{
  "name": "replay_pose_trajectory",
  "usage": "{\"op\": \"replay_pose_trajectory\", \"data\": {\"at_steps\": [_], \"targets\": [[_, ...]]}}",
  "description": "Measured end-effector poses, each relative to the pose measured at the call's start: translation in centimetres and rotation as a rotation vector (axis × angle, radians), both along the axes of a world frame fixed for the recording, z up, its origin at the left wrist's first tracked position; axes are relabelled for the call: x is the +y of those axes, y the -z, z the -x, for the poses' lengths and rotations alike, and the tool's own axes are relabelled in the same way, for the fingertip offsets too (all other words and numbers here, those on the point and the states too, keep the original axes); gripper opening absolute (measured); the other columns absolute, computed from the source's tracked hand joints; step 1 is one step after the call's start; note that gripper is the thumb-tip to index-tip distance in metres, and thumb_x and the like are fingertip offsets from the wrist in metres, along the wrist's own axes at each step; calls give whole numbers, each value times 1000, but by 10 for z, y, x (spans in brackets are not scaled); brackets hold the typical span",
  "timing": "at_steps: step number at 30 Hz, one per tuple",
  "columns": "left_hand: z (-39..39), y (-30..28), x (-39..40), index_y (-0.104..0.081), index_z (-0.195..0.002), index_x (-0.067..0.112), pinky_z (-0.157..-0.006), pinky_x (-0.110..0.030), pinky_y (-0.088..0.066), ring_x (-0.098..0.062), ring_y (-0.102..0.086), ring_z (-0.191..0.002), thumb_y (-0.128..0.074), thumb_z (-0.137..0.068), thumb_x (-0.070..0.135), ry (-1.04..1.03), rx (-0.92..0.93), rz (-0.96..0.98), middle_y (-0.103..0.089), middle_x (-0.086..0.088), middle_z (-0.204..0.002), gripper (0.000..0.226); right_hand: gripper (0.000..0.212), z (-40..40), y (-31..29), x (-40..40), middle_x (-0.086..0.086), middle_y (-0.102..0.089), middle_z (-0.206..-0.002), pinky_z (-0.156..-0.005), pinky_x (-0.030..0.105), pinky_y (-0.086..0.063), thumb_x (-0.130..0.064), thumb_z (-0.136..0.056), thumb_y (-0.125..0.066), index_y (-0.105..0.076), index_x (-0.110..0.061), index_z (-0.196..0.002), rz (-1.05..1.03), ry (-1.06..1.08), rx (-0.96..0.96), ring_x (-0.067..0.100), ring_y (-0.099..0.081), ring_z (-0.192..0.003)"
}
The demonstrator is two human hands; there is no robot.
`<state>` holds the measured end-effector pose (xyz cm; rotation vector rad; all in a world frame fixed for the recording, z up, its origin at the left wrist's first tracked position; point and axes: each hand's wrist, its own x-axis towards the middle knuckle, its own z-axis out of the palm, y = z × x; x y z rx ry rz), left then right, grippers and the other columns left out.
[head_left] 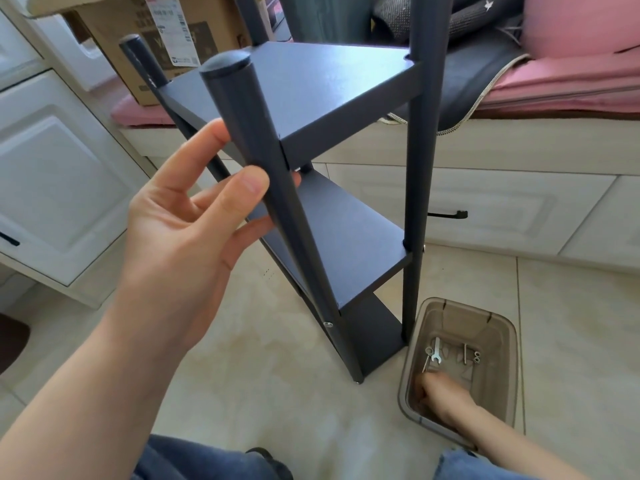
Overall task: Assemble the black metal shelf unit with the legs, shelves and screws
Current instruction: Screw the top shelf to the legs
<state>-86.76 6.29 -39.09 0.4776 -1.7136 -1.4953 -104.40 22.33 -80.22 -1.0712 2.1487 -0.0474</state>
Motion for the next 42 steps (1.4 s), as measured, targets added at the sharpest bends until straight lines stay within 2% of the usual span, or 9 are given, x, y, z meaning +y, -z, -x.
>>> {"op": "replay_pose_trajectory", "data": {"at_steps": [4,7,12,16,21,27,32,39,42], "targets": [[0,-1,0,-52,-140,19,-88,-41,-59,-27,-73,-105,-69,-89,16,15,4,-20,-77,1,-106,54,7,3,-2,3,4,-60,-106,-79,31,-47,-21,-86,-55,-53,-26,-91,6,-28,-7,21,-60,-96],[1,-2,1,-59,-129,23,-86,-40,-60,-26,-73,-102,-72,-90,10,9,1,-26,-78,0,-103,43,18,7,-16,7,3,-59,-99,-76,28,-46,-19,-89,-54,-45,-29,-77,64,21,-2,19,-60,-91],[-1,-4,5,-64,-120,28,-84,-36,-61,-23,-75,-100,-73,-85,18,15,-5,-49,-78,-2,-103,38,20,13,-61,19,-8,-63,-87,-70,17,-48,-11,-91,-56,-63,-30,-93,221,67,27,9,-62,-81],[-3,-9,8,-66,-110,33,-83,-30,-60,-20,-76,-96,-69,-75,21,27,4,-72,-79,-2,-100,37,12,24,-126,26,-15,-62,-84,-63,4,-40,-15,-91,-68,-71,-25,-97,340,107,21,-4,-57,-76],[-5,-12,10,-64,-103,37,-76,-22,-59,-14,-76,-90,-71,-72,23,32,2,-88,-79,2,-91,35,15,22,-246,35,-12,-69,-72,-65,11,-48,-19,-85,-76,-68,-31,-79,655,274,-14,-4,-65,-71],[-7,-16,11,-66,-105,33,-77,-18,-58,-11,-76,-90,-72,-73,21,41,4,-109,-79,4,-90,35,8,-15,-379,21,17,-76,-85,-68,27,-59,-3,-90,-66,-70,2,-96,1012,562,-534,25,-73,-73],[-9,-17,12,-68,-106,31,-82,-22,-59,-15,-76,-90,-74,-72,21,27,20,-123,-79,1,-90,36,16,-39,-420,-8,16,-76,-95,-73,26,-59,-4,-90,-66,-70,1,-105,1047,677,-831,20,-71,-79],[-17,-18,9,-70,-104,29,-87,-23,-58,-18,-76,-93,-73,-73,17,63,42,-158,-79,-2,-92,33,21,-69,-423,-53,13,-72,-86,-73,27,-60,-3,-92,-64,-66,5,-111,1125,902,-1263,12,-67,-67],[-20,-20,6,-71,-106,24,-90,-26,-58,-21,-76,-94,-74,-73,15,82,52,-179,-79,-5,-94,35,16,-76,-425,-58,13,-70,-87,-74,26,-59,-2,-94,-60,-70,4,-105,1205,887,-1238,11,-65,-66]]}}
